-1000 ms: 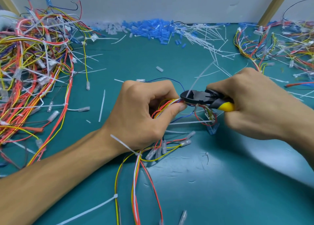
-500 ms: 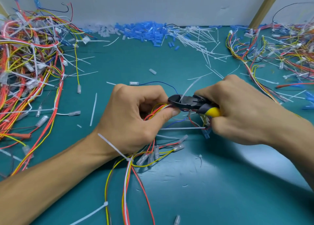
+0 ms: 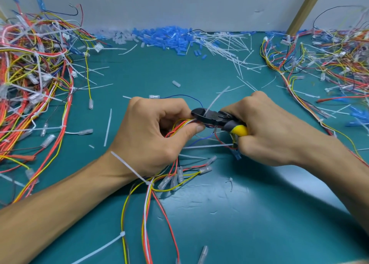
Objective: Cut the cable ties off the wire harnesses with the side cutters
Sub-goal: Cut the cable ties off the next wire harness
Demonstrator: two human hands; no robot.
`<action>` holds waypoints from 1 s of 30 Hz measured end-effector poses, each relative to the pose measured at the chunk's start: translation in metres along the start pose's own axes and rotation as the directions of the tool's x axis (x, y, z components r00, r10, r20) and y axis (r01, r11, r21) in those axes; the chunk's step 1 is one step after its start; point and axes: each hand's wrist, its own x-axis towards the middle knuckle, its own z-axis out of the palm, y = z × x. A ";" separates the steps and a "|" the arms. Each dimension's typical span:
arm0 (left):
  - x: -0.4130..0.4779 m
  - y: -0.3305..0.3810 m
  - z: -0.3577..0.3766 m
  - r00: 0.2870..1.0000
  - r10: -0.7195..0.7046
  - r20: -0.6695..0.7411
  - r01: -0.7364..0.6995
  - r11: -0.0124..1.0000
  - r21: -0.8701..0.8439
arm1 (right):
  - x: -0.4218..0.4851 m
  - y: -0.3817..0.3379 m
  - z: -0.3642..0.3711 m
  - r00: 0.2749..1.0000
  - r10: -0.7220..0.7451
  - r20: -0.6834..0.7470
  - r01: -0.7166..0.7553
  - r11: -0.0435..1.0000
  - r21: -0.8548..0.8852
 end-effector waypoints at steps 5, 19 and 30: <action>0.000 0.001 0.000 1.000 -0.021 -0.003 0.020 0.999 -0.029 | 0.000 0.000 0.004 1.000 0.007 -0.004 -0.007 0.999 0.036; 0.002 -0.003 0.000 0.999 -0.039 -0.026 0.037 0.997 -0.063 | 0.005 0.003 0.006 1.000 0.014 -0.014 -0.013 0.998 0.059; 0.004 0.000 -0.005 0.996 -0.016 -0.086 0.003 0.989 -0.146 | 0.005 0.009 -0.007 0.991 -0.106 -0.087 0.108 0.994 0.016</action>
